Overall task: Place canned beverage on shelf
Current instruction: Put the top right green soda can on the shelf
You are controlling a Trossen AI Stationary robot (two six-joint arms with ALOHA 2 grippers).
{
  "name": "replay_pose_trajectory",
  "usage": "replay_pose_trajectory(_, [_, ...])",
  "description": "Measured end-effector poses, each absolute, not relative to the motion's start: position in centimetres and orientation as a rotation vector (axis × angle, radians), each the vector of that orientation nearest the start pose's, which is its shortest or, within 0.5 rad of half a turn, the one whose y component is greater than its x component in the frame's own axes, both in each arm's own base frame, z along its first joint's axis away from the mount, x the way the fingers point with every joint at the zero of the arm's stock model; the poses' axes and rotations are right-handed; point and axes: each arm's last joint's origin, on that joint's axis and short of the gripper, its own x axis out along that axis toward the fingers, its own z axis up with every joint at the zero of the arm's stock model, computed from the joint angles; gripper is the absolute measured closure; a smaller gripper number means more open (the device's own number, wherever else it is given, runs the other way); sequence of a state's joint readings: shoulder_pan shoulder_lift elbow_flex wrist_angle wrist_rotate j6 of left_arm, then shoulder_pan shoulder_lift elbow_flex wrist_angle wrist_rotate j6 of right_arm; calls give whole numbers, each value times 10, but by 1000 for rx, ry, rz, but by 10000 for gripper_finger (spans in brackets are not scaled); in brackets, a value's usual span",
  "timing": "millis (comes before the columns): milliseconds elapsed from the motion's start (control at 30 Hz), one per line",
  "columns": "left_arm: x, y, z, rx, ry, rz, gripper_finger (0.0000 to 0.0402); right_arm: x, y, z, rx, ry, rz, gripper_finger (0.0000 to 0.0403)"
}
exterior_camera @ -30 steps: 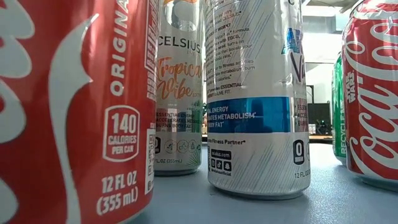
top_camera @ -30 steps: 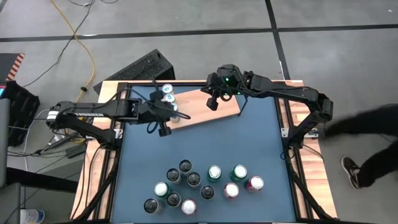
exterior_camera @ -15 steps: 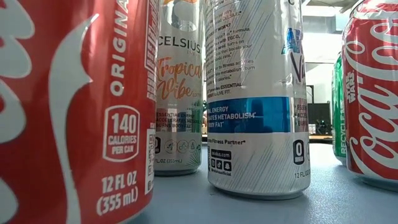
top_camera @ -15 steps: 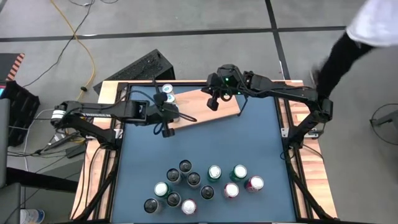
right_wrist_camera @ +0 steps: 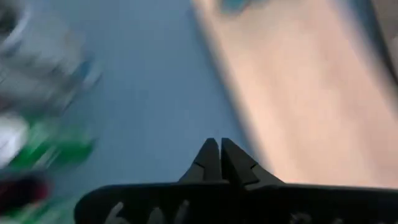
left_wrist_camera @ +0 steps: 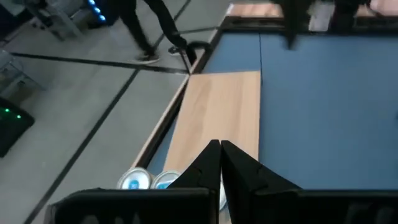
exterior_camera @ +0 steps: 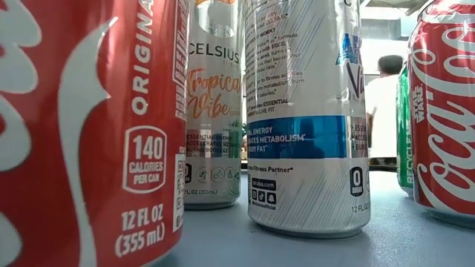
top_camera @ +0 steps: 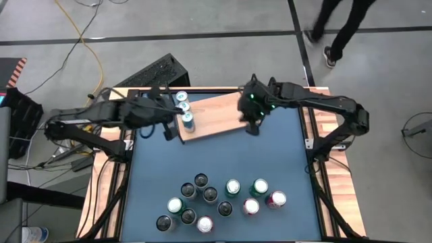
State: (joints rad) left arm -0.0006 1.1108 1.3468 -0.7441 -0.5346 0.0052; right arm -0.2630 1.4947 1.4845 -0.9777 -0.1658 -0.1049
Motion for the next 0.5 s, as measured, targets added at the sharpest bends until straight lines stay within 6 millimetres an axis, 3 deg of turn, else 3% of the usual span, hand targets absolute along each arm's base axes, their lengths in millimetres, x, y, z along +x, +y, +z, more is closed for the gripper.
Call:
replay_pose_trajectory(200, [180, 13, 422, 146, 460, 484, 381, 280, -16, 339, 266, 1147, 54, 346])
replay_pose_trajectory(367, [155, 8, 427, 120, 454, 343, 338, 282, 42, 342, 351, 1126, 29, 255])
replay_pose_trajectory(500, [139, 6, 425, 40, 479, 256, 302, 282, 76, 340, 409, 1109, -49, 176])
